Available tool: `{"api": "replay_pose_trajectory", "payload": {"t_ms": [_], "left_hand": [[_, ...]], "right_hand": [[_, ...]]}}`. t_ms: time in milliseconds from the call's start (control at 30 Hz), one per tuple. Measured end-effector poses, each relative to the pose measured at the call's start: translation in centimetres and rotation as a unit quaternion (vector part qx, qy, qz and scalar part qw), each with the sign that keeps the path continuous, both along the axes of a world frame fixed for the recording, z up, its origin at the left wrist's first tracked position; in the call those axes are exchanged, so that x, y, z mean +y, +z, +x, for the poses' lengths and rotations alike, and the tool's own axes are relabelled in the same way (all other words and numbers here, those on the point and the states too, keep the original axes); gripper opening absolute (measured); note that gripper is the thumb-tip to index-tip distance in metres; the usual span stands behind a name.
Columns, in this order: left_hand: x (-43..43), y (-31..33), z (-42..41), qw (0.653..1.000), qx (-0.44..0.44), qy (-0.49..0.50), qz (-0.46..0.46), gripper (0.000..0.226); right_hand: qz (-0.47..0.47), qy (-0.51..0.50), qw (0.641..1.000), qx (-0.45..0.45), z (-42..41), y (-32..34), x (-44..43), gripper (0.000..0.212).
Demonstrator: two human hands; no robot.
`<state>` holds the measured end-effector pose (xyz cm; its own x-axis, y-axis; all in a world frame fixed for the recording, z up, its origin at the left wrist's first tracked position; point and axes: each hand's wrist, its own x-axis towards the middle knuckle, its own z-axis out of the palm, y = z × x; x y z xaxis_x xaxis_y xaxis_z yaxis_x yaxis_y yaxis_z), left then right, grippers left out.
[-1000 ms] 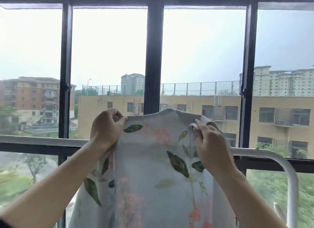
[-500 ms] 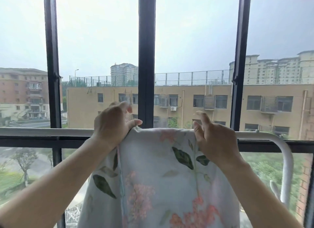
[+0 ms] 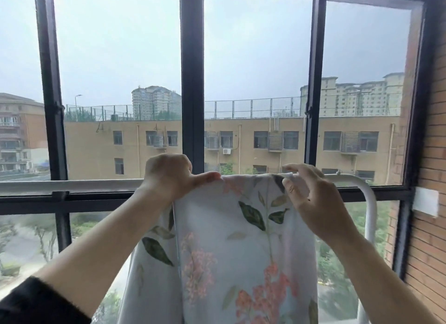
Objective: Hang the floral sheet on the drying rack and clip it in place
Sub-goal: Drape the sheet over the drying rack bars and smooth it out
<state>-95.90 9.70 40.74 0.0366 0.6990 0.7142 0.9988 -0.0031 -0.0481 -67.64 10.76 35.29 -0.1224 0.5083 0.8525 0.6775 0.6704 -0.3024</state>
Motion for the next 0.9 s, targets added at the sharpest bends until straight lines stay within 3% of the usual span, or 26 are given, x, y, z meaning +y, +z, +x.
{"api": "replay_pose_trajectory", "payload": {"t_ms": [133, 267, 333, 433, 600, 833, 900], "left_hand": [[0.0, -0.2, -0.4, 1.0, 0.009, -0.004, 0.003, 0.083], [0.1, 0.0, -0.8, 1.0, 0.011, -0.011, -0.007, 0.084], [0.0, 0.2, -0.7, 1.0, 0.008, -0.008, -0.018, 0.084], [0.2, 0.2, -0.5, 1.0, 0.012, -0.006, -0.026, 0.085], [0.7, 0.0, -0.9, 0.999, 0.022, 0.009, -0.024, 0.09], [0.7, 0.0, -1.1, 0.999, 0.026, 0.02, -0.026, 0.099], [0.7, -0.1, -1.1, 0.999, 0.029, 0.022, -0.024, 0.1]], "right_hand": [[-0.006, -0.042, 0.997, 0.057, 1.4, -3.7, -1.7, 0.038], [-0.106, -0.079, 0.986, 0.104, 2.0, -7.8, -2.6, 0.051], [-0.185, -0.074, 0.973, 0.113, 1.9, -9.7, -2.7, 0.063], [-0.27, -0.046, 0.957, 0.099, 1.3, -12.3, -2.4, 0.065], [-0.316, -0.001, 0.937, 0.151, -0.1, -15.6, -2.0, 0.071], [-0.364, -0.033, 0.923, 0.124, -1.6, -17.6, -1.4, 0.047], [-0.38, -0.048, 0.917, 0.113, -2.0, -18.3, -1.3, 0.03]]}}
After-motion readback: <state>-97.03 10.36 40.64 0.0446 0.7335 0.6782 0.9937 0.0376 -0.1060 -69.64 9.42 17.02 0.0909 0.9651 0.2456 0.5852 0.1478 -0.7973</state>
